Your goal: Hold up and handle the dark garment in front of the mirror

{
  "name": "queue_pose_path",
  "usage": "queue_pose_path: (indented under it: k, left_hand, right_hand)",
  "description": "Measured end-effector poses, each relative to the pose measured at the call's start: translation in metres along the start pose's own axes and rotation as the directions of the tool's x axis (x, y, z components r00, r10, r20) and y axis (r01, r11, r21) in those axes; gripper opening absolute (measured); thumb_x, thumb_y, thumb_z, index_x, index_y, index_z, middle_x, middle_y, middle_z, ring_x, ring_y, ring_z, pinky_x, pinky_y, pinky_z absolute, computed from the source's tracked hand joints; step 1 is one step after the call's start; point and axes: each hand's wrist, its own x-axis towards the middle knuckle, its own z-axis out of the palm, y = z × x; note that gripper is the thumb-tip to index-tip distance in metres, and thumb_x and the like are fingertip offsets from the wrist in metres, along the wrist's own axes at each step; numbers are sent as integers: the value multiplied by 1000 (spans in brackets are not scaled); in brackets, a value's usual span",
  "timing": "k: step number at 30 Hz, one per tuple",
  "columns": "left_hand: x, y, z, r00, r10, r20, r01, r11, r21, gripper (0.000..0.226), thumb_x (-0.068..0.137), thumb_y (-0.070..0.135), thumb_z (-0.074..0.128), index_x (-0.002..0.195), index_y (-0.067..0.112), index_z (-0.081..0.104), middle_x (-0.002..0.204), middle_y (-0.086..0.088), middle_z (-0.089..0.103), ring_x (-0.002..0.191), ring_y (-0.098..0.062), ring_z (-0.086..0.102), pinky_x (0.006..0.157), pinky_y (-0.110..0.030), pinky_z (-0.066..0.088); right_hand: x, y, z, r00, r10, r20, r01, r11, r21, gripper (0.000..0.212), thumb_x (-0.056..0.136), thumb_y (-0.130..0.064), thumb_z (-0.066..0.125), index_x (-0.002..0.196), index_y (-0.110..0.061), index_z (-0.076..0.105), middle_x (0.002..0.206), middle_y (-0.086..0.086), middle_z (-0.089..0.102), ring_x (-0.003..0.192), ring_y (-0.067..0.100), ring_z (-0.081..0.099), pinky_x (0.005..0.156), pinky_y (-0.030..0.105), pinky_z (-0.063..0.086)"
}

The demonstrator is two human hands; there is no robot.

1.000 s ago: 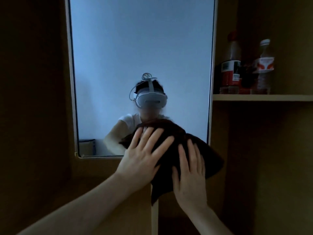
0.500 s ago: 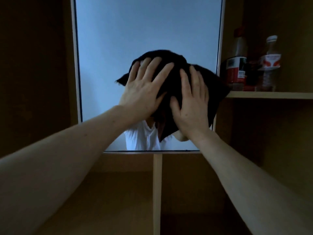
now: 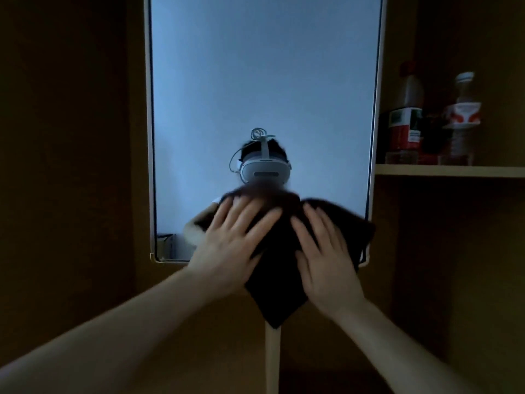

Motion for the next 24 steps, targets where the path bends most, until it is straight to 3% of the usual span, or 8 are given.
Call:
queue_pose_path:
  k: [5,8,11,14,18,21,24]
  left_hand:
    - [91,-32,-37,981,-147,-124,147,989,-9,66,83,37,41,144,15,37,142,-21,41,132,-43,34,110,-54,23]
    - [103,-29,-40,969,-213,-124,207,976,-63,67,83,34,43,148,18,31,148,-19,33,137,-41,26,113,-51,15]
    - [64,-13,-19,983,-127,-130,125,992,-22,67,82,31,47,146,15,33,144,-22,38,134,-43,30,112,-53,16]
    - [9,10,6,996,-50,-74,52,998,19,64,87,34,48,145,17,28,142,-19,39,134,-39,27,115,-51,9]
    - [-11,45,19,999,-38,30,38,999,16,59,89,36,42,145,20,30,141,-15,41,135,-35,27,116,-51,10]
    - [-2,63,19,998,-2,70,4,1000,-29,59,87,36,42,143,21,33,141,-12,43,135,-34,29,117,-51,13]
    - [-1,58,0,996,10,93,11,975,-222,61,86,42,46,143,22,36,145,-5,38,137,-26,26,117,-41,11]
  right_hand:
    - [111,23,-34,988,7,-151,-5,1000,12,51,94,-21,36,144,-12,33,151,16,29,140,32,23,112,51,25]
    - [122,19,-35,984,46,-173,-48,999,-3,58,93,-33,40,146,-13,31,153,15,25,142,31,19,115,47,18]
    - [71,4,-16,988,77,-137,-84,996,-41,68,92,-46,43,147,-12,24,154,17,21,142,32,16,114,45,16]
    - [1,-7,4,995,91,-43,-94,994,-62,65,95,-43,39,149,-15,17,155,14,16,143,32,16,114,50,22]
    - [-46,6,7,992,126,-10,-126,987,-98,59,96,-40,36,147,-14,21,153,14,22,141,31,21,111,51,29]
    - [-54,2,2,964,257,-68,-259,966,-21,63,90,-25,54,144,-13,24,152,13,24,142,31,20,110,54,29]
    - [-36,-26,9,875,457,-158,-448,890,92,69,78,-24,67,136,-11,30,147,15,28,138,35,24,110,57,26]
